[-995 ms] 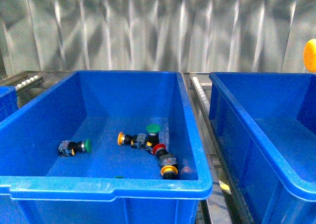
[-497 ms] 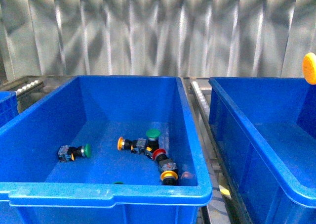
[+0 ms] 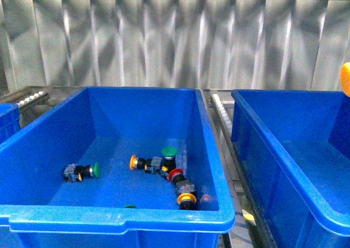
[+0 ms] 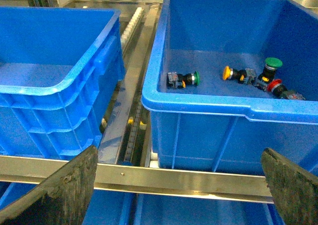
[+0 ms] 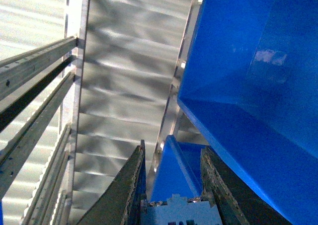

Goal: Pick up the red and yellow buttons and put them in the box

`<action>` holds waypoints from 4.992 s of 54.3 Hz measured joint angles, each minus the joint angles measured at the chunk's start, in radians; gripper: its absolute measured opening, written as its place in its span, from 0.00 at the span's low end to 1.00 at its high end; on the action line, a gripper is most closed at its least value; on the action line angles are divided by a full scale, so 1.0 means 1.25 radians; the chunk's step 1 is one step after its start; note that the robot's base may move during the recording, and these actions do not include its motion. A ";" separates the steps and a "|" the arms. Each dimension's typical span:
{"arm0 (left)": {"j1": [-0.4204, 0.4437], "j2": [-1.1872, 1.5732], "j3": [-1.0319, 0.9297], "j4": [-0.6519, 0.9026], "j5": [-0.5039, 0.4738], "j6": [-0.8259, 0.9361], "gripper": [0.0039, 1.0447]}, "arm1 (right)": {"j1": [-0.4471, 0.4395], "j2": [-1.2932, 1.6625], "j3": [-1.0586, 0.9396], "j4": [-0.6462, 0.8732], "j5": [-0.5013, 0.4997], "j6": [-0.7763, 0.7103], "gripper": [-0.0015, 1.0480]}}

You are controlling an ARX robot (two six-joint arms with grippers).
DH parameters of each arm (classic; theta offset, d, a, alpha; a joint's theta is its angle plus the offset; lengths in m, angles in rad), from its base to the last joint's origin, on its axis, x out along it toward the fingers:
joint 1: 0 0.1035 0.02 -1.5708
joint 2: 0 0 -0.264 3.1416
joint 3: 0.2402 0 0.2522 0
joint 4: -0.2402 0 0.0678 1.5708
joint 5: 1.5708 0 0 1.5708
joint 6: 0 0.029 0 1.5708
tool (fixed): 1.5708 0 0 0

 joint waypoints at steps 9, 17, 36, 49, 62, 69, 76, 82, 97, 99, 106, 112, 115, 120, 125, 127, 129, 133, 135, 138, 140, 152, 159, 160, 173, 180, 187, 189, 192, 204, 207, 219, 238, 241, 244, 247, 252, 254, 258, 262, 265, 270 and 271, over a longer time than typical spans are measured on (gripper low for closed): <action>-0.001 0.000 0.000 0.000 -0.002 0.000 0.93 | -0.012 -0.012 -0.012 0.000 -0.021 0.005 0.26; -0.001 0.000 0.000 0.000 -0.002 0.000 0.93 | -0.056 -0.017 -0.021 0.000 -0.022 0.005 0.26; -0.001 0.000 0.000 0.001 0.000 0.000 0.93 | -0.166 -0.015 -0.014 -0.001 -0.092 0.003 0.26; -0.001 -0.001 0.000 0.001 0.004 0.002 0.93 | -0.264 0.099 0.082 -0.046 -0.105 -0.128 0.25; -0.001 -0.001 0.000 0.001 0.002 0.002 0.93 | -0.349 0.305 0.248 -0.052 -0.125 -0.353 0.25; -0.001 -0.001 0.000 0.001 0.000 0.002 0.93 | -0.381 0.469 0.390 -0.126 -0.141 -0.485 0.25; -0.001 -0.001 0.000 0.001 0.000 0.002 0.93 | -0.383 0.578 0.506 -0.237 -0.150 -0.570 0.25; -0.001 -0.001 0.000 0.001 0.000 0.002 0.93 | -0.377 0.653 0.585 -0.336 -0.155 -0.642 0.25; -0.001 -0.001 0.000 0.001 0.000 0.002 0.93 | -0.344 0.812 0.744 -0.515 -0.112 -0.770 0.25; -0.001 -0.001 0.000 0.001 0.000 0.002 0.93 | -0.343 0.823 0.760 -0.535 -0.111 -0.781 0.25; -0.001 -0.001 0.000 0.001 0.000 0.002 0.93 | -0.343 0.856 0.798 -0.580 -0.109 -0.814 0.25; -0.001 -0.001 0.000 0.001 0.000 0.002 0.93 | -0.343 0.868 0.816 -0.589 -0.117 -0.826 0.28; -0.001 -0.001 0.000 0.001 0.000 0.002 0.93 | -0.343 0.868 0.816 -0.588 -0.117 -0.828 0.35; -0.001 -0.001 0.000 0.001 0.000 0.002 0.93 | -0.343 0.868 0.812 -0.573 -0.116 -0.835 0.46; -0.001 -0.001 0.000 0.001 0.000 0.002 0.93 | -0.344 0.855 0.789 -0.547 -0.116 -0.840 0.63; -0.001 -0.001 0.000 0.001 0.000 0.002 0.93 | -0.345 0.840 0.768 -0.538 -0.117 -0.840 0.71; -0.001 -0.001 0.000 0.001 0.000 0.002 0.93 | -0.348 0.822 0.746 -0.529 -0.124 -0.839 0.78; -0.001 -0.001 0.000 0.001 0.000 0.002 0.93 | -0.355 0.768 0.693 -0.495 -0.149 -0.831 0.91; -0.001 -0.001 0.000 0.001 0.000 0.002 0.93 | -0.359 0.744 0.670 -0.476 -0.164 -0.831 0.95; -0.001 -0.001 0.000 0.001 0.000 0.002 0.93 | -0.366 0.697 0.630 -0.442 -0.171 -0.829 0.94; -0.001 -0.001 0.000 0.001 0.000 0.002 0.93 | -0.371 0.667 0.606 -0.425 -0.179 -0.828 0.93; -0.001 -0.001 0.000 0.001 0.000 0.002 0.93 | -0.413 0.476 0.450 -0.376 -0.252 -0.798 0.94; -0.001 -0.001 0.000 0.001 0.000 0.002 0.93 | -0.435 0.374 0.354 -0.366 -0.299 -0.772 0.94; -0.001 -0.001 0.000 0.001 0.000 0.002 0.93 | -0.438 0.355 0.336 -0.365 -0.308 -0.766 0.94; -0.001 -0.001 0.000 0.001 0.000 0.002 0.93 | -0.479 0.115 0.133 -0.252 -0.524 -0.779 0.87; -0.001 -0.001 0.000 0.001 0.001 0.002 0.93 | -0.445 -0.062 -0.062 -0.067 -0.663 -0.956 0.67; -0.001 -0.001 0.000 0.001 0.000 0.002 0.93 | -0.360 -0.250 -0.223 -0.109 -0.599 -1.027 0.47; -0.001 -0.001 0.000 0.001 0.000 0.002 0.93 | -0.338 -0.289 -0.255 -0.126 -0.575 -1.036 0.42; -0.001 -0.001 0.000 0.001 0.000 0.002 0.93 | -0.300 -0.354 -0.296 -0.156 -0.537 -1.045 0.33; -0.001 -0.001 0.000 0.001 0.000 0.002 0.93 | -0.187 -0.513 -0.400 -0.174 -0.428 -1.062 0.04; -0.001 -0.001 0.000 0.001 0.000 0.002 0.93 | -0.170 -0.529 -0.422 -0.175 -0.413 -1.062 0.03; -0.001 -0.001 0.000 0.001 0.000 0.002 0.93 | -0.120 -0.593 -0.470 -0.184 -0.366 -1.062 0.03; -0.001 -0.001 0.000 0.001 0.000 0.002 0.93 | -0.027 -0.694 -0.527 -0.229 -0.277 -1.063 0.03; -0.001 -0.001 0.000 0.001 0.000 0.002 0.93 | -0.027 -0.706 -0.532 -0.237 -0.276 -1.063 0.03; -0.001 -0.001 0.000 0.001 0.000 0.002 0.93 | -0.027 -0.715 -0.536 -0.243 -0.277 -1.063 0.03; -0.001 -0.001 0.000 0.001 0.000 0.002 0.93 | -0.027 -0.728 -0.541 -0.251 -0.277 -1.063 0.03; -0.001 -0.001 0.000 0.001 0.000 0.001 0.93 | -0.027 -0.756 -0.557 -0.252 -0.278 -1.064 0.03; -0.001 -0.001 0.000 0.001 0.000 0.002 0.93 | -0.027 -0.766 -0.557 -0.254 -0.276 -1.064 0.03; -0.001 -0.001 0.000 0.001 0.000 0.002 0.93 | -0.027 -0.844 -0.557 -0.355 -0.279 -1.064 0.03; -0.001 -0.001 0.000 0.001 0.000 0.002 0.93 | -0.027 -0.905 -0.557 -0.399 -0.277 -1.064 0.03; -0.001 -0.001 0.000 0.001 0.000 0.002 0.93 | -0.027 -0.912 -0.557 -0.399 -0.276 -1.064 0.03; -0.001 -0.001 0.000 0.001 0.000 0.002 0.93 | -0.027 -0.911 -0.557 -0.401 -0.276 -1.064 0.03; -0.001 -0.001 0.000 0.001 0.000 0.002 0.93 | -0.027 -0.911 -0.557 -0.401 -0.277 -1.064 0.03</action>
